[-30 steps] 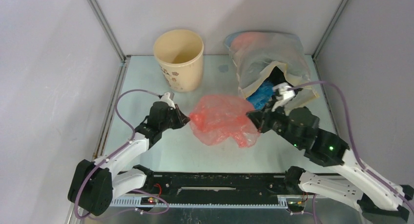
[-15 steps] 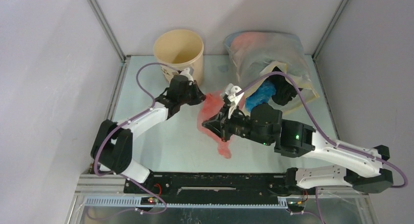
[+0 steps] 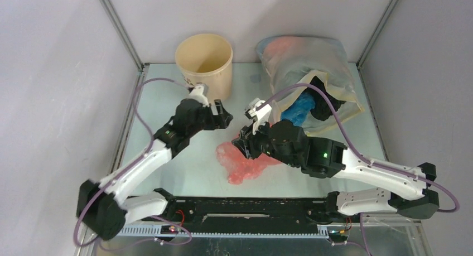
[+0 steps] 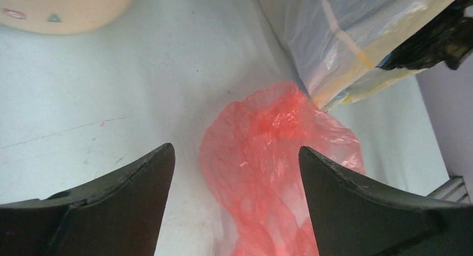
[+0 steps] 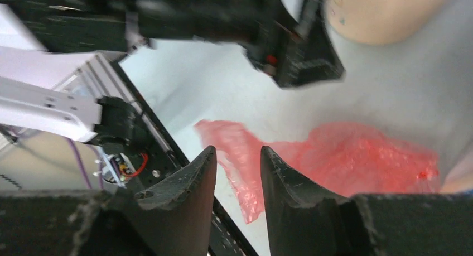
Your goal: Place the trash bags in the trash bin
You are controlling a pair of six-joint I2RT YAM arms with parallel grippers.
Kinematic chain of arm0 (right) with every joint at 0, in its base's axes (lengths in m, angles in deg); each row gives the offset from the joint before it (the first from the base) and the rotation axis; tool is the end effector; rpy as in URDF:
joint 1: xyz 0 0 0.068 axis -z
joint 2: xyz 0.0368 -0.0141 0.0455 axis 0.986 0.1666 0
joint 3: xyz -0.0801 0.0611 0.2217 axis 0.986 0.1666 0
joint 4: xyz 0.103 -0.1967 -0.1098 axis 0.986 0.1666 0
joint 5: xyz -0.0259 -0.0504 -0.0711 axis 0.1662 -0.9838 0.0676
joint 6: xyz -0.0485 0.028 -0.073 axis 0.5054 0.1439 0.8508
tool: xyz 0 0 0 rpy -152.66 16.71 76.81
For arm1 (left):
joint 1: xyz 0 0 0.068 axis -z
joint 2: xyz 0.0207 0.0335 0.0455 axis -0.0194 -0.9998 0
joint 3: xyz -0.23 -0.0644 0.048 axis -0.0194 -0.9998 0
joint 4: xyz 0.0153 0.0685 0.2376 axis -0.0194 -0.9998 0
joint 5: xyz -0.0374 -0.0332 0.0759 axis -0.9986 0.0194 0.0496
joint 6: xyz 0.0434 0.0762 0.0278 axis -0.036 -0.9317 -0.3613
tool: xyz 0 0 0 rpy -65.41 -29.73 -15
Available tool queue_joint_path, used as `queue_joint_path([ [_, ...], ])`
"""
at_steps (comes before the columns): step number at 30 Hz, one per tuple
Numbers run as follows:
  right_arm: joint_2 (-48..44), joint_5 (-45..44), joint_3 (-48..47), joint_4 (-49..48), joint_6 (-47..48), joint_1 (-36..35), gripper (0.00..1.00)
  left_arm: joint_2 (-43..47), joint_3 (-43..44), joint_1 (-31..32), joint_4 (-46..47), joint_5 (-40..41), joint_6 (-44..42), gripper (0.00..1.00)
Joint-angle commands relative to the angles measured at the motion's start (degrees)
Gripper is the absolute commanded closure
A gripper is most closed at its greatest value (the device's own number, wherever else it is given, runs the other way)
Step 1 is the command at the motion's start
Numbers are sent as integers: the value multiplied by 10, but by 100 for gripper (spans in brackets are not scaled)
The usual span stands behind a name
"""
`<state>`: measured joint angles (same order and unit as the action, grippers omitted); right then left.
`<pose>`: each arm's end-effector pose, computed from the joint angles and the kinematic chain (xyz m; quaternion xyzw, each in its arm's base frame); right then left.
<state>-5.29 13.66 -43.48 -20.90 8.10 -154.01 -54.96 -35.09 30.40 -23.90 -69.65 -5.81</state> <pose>0.1074 0.2753 0.3706 -0.2891 0.7425 0.3361 0.5023 0.2597 -0.1607 0.2435 0.0198 0.8514 -0.2710 0.4486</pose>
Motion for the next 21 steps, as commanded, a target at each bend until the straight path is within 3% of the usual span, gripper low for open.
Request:
queue_joint_path([
  [1,-1,-26,31,23,-38,14,58,116,-60,-1,-37,63,-7,11],
  [9,1,-83,82,78,-55,-11,28,372,-188,4,-110,38,25,12],
  [12,-7,-88,119,87,-71,-19,20,434,-218,5,-108,-10,69,14],
  [21,-13,-139,175,163,-199,-19,19,408,-260,6,-80,-100,106,16],
])
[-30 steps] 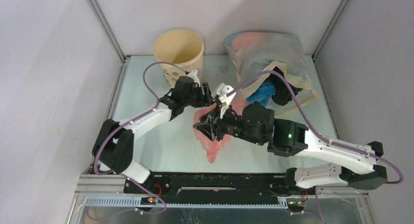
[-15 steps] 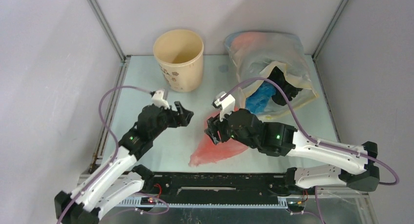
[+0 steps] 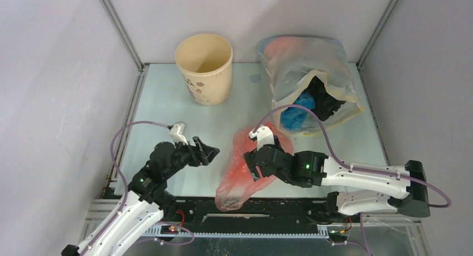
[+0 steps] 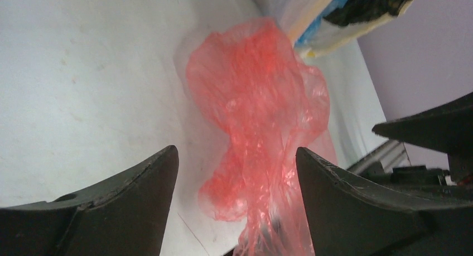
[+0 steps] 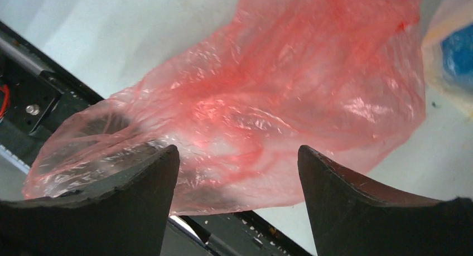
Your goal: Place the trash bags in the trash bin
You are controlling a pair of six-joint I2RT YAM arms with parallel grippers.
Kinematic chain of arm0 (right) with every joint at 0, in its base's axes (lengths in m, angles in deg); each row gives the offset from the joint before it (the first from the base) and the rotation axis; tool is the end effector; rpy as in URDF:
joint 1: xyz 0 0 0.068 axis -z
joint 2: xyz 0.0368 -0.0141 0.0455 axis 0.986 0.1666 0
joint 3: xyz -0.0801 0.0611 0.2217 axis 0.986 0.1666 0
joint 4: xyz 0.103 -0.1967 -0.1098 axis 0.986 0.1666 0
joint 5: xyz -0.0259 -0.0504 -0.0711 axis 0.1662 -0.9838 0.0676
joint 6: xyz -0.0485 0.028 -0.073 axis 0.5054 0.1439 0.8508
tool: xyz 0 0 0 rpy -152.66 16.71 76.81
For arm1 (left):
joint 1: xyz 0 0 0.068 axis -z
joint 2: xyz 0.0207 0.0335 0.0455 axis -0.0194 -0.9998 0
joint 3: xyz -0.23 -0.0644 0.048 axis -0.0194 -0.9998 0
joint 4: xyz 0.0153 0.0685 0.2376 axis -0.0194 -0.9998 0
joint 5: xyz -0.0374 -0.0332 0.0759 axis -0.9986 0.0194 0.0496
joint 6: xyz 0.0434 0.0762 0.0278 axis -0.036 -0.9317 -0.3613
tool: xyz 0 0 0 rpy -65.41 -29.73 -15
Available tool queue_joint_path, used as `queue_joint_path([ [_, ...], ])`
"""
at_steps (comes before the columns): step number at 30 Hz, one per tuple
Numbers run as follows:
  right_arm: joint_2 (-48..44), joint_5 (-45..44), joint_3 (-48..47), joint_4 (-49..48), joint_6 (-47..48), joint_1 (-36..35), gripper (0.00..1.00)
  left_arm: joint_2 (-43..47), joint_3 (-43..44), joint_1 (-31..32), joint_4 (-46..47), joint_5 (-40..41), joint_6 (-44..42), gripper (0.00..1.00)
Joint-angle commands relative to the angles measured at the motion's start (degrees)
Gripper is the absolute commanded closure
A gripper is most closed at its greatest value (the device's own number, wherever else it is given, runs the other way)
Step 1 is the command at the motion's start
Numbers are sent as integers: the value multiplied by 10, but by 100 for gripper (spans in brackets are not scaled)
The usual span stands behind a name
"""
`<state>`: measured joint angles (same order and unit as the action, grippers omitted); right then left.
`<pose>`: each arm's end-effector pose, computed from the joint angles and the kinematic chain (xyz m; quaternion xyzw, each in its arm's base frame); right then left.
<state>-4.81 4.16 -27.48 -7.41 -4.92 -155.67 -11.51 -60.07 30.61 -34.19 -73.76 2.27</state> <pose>0.1046 0.2483 0.2414 -0.2610 0.8682 0.1559 0.3923 0.1523 -0.1026 0.2181 -0.0153 0.8116 -0.3599 0.4599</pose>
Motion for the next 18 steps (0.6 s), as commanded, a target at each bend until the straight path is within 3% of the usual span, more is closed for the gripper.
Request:
queue_joint_path([
  [1,-20,-52,22,27,-76,-1,17,-35,-10,3,26,-53,24,16],
  [4,-15,-65,34,33,-112,35,5,-55,1,3,37,-15,15,14],
  [7,-10,-37,39,4,-128,96,3,-64,19,4,39,54,28,10],
  [10,-6,-41,39,-26,-161,138,1,-58,37,3,48,109,32,0],
  [14,15,-63,39,-33,-238,184,0,-68,73,-9,35,199,50,0],
  [18,51,-37,39,-53,-270,212,0,-127,110,-92,45,150,67,0],
])
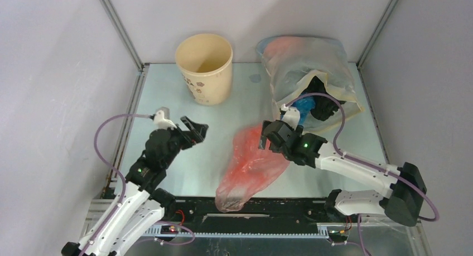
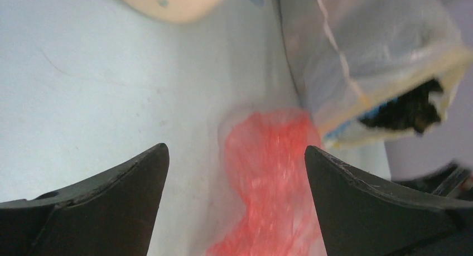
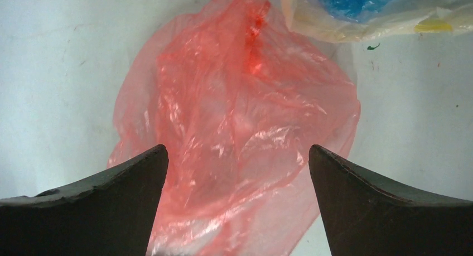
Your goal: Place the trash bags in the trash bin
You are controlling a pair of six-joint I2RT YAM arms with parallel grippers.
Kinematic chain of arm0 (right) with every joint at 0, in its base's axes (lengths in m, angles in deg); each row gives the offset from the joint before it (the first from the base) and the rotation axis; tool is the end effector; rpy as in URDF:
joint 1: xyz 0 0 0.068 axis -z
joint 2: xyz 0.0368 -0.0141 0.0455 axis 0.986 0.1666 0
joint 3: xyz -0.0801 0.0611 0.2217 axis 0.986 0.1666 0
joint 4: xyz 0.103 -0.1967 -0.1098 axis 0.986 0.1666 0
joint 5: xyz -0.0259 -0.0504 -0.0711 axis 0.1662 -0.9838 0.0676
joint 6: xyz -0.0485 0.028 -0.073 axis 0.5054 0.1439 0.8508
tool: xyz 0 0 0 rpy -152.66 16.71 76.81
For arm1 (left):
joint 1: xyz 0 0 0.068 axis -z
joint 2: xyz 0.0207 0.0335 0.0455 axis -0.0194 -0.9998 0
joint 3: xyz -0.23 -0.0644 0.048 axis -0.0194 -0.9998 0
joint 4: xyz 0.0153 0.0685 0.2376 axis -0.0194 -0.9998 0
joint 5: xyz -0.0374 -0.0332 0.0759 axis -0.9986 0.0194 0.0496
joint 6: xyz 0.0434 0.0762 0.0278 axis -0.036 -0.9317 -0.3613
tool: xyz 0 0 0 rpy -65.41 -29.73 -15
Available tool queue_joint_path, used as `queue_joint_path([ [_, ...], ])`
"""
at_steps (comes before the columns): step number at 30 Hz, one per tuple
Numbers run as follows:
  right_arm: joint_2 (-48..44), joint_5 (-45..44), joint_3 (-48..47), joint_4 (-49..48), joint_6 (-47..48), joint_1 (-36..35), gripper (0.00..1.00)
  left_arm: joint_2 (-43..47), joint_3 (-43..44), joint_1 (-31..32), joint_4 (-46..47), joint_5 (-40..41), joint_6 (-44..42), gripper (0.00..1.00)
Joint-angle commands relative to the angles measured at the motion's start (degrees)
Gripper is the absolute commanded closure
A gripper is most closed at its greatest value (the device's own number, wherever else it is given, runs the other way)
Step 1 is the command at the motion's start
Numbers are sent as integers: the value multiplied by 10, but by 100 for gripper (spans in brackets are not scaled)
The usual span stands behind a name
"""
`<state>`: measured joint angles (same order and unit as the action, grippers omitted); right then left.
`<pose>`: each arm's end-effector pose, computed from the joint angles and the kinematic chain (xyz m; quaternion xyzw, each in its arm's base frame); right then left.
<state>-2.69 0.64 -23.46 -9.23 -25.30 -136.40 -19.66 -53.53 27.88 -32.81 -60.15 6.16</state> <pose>0.1837 0.1965 0.2137 0.0504 0.9110 0.1115 0.3939 0.1806 -0.0859 0.2407 -0.1308 0.8016 -0.2841 0.5096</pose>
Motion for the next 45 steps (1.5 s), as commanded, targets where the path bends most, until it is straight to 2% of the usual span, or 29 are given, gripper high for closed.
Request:
queue_joint_path([
  [1,38,-2,-2,-40,-70,19,0,-62,52,-82,41,6,35,0],
  [6,96,3,-2,-70,-79,19,0,-127,112,-120,55,62,72,0],
  [8,126,22,-2,-85,-71,25,1,-153,147,-127,44,91,85,4],
  [12,162,31,-2,-94,-67,27,5,-207,226,-140,-4,148,87,5],
  [13,168,31,-2,-96,-67,28,9,-220,242,-147,-12,154,89,5],
  [14,175,34,-2,-99,-65,28,16,-237,256,-159,-17,152,94,4],
  [16,183,44,-1,-110,-58,29,41,-262,279,-182,-26,139,117,4],
  [17,183,50,-2,-114,-54,29,58,-274,289,-192,-27,131,127,3],
  [18,180,53,-2,-115,-53,28,82,-286,297,-199,-25,127,132,2],
  [19,173,53,-2,-110,-53,28,100,-299,305,-202,-20,130,134,1],
  [25,79,48,22,-129,14,3,100,-378,348,-212,20,116,131,0],
  [28,40,50,23,-114,38,-14,100,-423,386,-213,39,98,127,4],
  [34,-46,33,30,-75,58,-36,100,-504,469,-220,34,96,116,6],
  [37,-98,37,36,-66,68,-40,100,-546,509,-221,29,80,99,19],
  [40,-145,44,46,-74,84,-47,100,-593,551,-222,-16,65,99,33],
  [45,-189,56,47,-68,86,-46,100,-612,560,-222,-36,58,101,38],
])
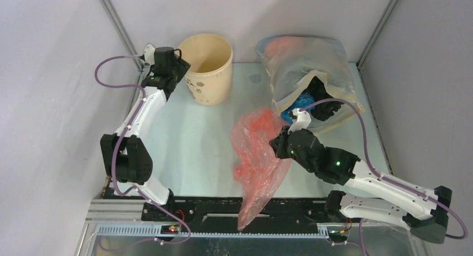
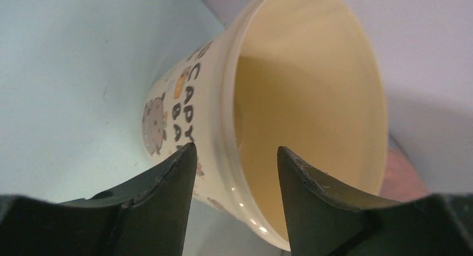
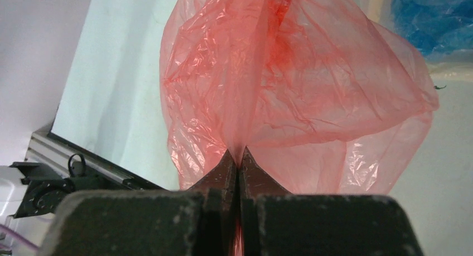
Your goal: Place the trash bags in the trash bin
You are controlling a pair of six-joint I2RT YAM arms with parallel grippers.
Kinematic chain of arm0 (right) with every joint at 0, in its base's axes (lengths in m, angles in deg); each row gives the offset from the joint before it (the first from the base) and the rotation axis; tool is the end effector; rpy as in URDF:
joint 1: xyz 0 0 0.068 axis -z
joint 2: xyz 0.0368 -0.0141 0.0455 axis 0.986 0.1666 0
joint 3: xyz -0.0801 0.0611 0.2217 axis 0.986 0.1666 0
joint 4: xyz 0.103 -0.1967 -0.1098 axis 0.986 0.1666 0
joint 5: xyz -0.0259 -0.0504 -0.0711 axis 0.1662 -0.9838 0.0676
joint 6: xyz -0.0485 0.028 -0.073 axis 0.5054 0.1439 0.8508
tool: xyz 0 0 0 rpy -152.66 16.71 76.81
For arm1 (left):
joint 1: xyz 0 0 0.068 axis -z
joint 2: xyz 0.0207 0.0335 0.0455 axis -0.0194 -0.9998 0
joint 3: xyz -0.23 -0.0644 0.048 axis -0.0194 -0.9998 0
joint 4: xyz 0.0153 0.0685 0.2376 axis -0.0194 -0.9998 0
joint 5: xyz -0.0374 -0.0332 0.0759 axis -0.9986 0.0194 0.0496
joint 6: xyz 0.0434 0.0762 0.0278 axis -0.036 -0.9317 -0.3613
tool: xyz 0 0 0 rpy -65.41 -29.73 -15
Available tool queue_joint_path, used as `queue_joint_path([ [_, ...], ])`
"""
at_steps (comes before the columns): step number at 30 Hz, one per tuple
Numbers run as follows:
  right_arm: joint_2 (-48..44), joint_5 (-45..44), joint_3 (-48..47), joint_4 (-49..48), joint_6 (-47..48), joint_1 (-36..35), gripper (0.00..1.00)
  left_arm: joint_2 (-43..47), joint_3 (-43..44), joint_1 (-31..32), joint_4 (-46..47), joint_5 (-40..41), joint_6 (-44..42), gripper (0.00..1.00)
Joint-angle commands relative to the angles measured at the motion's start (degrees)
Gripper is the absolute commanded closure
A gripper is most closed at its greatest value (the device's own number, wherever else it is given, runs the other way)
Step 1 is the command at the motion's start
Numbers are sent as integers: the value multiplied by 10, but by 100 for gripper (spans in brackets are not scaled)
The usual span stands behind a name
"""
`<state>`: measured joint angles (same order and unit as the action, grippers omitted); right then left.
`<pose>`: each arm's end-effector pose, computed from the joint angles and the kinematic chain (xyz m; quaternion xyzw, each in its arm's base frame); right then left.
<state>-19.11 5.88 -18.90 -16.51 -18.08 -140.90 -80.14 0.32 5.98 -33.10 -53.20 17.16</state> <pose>0.1485 0.1898 0.2645 -0.0161 0.8579 0.2571 0.4445 0.4024 -0.0277 0.3085 -0.3894 0.7468 -0.1614 0.5144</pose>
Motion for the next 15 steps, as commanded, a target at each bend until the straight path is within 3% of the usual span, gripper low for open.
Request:
queue_joint_path([
  [1,-28,6,2,9,12,1,100,-7,23,-3,-43,-4,-9,39],
  [4,-39,11,-1,15,10,2,100,-3,23,-3,-62,19,-10,39],
  [10,-40,29,-13,25,7,1,100,-37,46,-3,-83,19,-32,50],
  [12,-36,35,-24,32,7,0,100,-45,47,-3,-88,12,-33,59],
  [15,-35,34,-38,47,11,-3,100,-35,40,-2,-88,5,-34,87],
])
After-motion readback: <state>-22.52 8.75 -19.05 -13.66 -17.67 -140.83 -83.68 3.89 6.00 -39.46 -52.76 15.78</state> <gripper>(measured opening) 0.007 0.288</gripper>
